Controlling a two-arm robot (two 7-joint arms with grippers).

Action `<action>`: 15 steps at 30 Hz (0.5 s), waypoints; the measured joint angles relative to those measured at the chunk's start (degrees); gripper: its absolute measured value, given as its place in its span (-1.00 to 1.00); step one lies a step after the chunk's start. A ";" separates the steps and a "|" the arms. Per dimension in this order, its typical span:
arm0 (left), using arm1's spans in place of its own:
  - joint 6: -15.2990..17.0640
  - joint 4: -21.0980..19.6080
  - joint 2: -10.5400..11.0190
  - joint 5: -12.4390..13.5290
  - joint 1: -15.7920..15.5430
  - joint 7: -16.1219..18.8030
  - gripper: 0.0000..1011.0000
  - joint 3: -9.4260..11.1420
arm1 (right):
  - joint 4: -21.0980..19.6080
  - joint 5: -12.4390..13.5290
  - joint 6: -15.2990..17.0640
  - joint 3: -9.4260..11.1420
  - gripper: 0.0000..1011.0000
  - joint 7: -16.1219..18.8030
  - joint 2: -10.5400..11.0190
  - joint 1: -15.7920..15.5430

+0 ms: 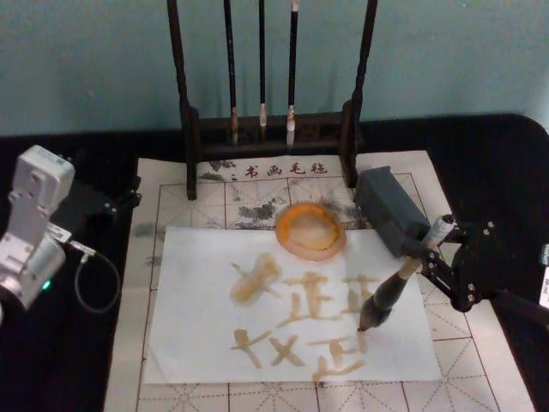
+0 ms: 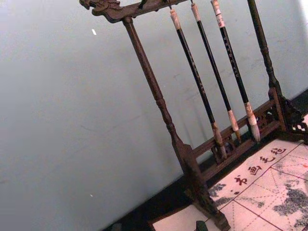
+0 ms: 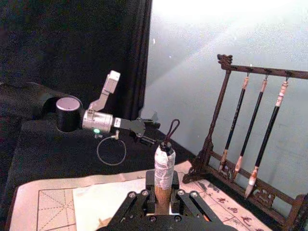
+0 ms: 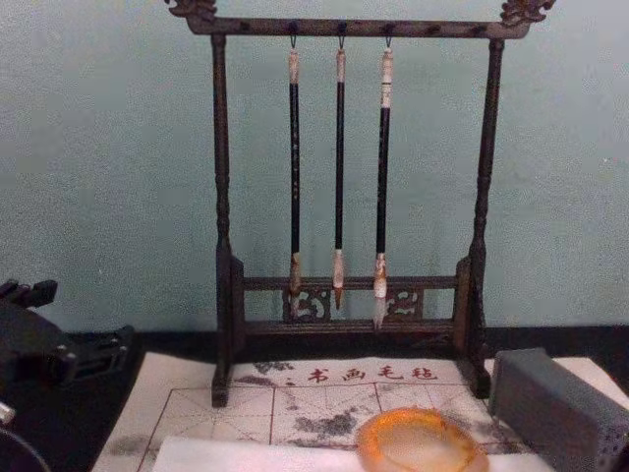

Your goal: Pick up the brush from the inkstone, write on the paper, then place the brush back to its original position.

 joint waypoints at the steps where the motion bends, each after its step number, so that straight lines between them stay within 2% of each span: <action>1: 0.00 0.00 0.00 0.00 0.00 0.00 0.98 0.00 | -0.01 -0.01 -0.01 0.09 -0.63 -0.05 0.08 -0.13; 15: 0.00 0.00 0.00 0.00 0.00 0.00 0.98 0.00 | -0.90 0.36 -0.20 1.54 -0.63 -0.67 0.82 -1.96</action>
